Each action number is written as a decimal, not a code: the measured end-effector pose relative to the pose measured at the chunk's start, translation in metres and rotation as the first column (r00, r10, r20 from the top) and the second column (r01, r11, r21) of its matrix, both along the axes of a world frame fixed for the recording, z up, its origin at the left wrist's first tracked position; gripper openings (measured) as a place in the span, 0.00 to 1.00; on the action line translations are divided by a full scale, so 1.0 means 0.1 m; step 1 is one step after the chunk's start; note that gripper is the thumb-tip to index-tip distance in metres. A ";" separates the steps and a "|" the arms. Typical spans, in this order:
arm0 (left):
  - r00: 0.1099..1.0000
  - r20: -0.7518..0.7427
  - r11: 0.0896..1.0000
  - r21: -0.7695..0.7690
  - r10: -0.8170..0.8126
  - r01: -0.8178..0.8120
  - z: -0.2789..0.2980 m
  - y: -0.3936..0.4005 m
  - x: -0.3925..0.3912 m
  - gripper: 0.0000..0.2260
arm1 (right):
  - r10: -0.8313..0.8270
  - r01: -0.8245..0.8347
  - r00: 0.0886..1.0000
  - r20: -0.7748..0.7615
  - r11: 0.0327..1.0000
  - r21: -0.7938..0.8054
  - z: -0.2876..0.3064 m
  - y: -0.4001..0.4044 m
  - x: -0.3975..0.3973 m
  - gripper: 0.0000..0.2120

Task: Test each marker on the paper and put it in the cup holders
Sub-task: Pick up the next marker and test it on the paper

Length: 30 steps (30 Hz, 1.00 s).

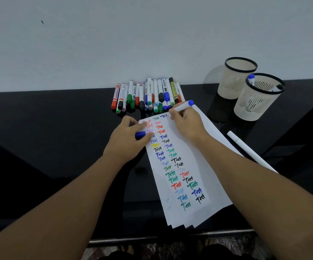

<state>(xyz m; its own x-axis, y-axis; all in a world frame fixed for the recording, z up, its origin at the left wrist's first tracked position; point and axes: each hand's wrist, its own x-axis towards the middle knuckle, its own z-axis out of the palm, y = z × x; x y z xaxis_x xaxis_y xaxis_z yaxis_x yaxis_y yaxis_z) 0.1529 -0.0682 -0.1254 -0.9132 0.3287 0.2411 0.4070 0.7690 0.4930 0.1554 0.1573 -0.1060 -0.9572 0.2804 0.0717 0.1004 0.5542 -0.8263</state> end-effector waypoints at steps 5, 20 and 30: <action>1.000 -0.008 1.000 0.006 -0.003 0.003 -0.01 0.00 0.00 0.26 | 0.012 -0.012 1.000 0.015 1.000 0.028 0.00 -0.01 0.00 0.15; 1.000 -0.003 1.000 -0.004 -0.007 0.007 0.01 0.00 0.01 0.26 | -0.002 0.003 1.000 -0.023 0.999 0.048 0.02 -0.01 0.02 0.14; 1.000 0.030 1.000 0.020 -0.004 0.004 0.07 0.00 0.05 0.26 | -0.016 0.017 0.999 -0.050 1.000 0.013 0.03 -0.01 0.04 0.11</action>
<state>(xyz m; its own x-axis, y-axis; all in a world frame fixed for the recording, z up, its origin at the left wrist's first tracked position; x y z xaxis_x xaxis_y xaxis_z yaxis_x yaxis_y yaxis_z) 0.1583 -0.0687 -0.1182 -0.9187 0.3277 0.2204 0.3949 0.7573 0.5202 0.1590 0.1562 -0.1030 -0.9476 0.2948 0.1231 0.0686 0.5641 -0.8229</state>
